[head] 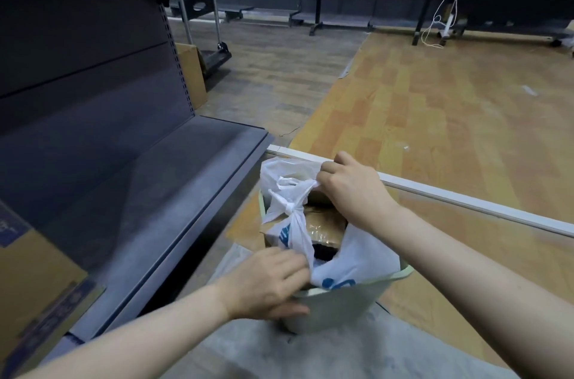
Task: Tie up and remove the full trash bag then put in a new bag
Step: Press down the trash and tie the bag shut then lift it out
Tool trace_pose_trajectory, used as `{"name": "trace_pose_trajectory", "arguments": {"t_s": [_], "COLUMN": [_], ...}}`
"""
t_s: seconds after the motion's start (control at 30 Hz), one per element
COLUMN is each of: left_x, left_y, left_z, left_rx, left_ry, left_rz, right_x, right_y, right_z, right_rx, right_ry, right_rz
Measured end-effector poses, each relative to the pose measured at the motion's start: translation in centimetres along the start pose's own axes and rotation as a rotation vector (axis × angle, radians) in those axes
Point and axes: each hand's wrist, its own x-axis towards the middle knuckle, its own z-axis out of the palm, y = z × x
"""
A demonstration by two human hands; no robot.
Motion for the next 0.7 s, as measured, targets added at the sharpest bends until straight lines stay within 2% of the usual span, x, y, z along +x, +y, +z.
{"name": "trace_pose_trajectory", "arguments": {"t_s": [0.13, 0.23, 0.33, 0.43, 0.7], "left_x": [-1.2, -0.4, 0.6, 0.3, 0.6], "left_y": [0.4, 0.6, -0.1, -0.7, -2.6], "left_z": [1.7, 2.1, 1.4, 1.8, 1.2], "left_rx": [-0.066, -0.096, -0.088, -0.063, -0.201], "left_ry": [0.123, 0.164, 0.239, 0.213, 0.093], "left_rz": [-0.253, -0.211, -0.219, -0.217, -0.238], "right_x": [0.3, 0.7, 1.4, 2.2, 2.4], "right_y": [0.7, 1.5, 2.6, 3.6, 3.6], "right_z": [0.1, -0.4, -1.3, -1.9, -2.3], "right_rx": [0.066, 0.085, 0.092, 0.127, 0.211], "right_ry": [0.091, 0.136, 0.109, 0.065, 0.061], "right_rz": [0.066, 0.124, 0.218, 0.299, 0.291]}}
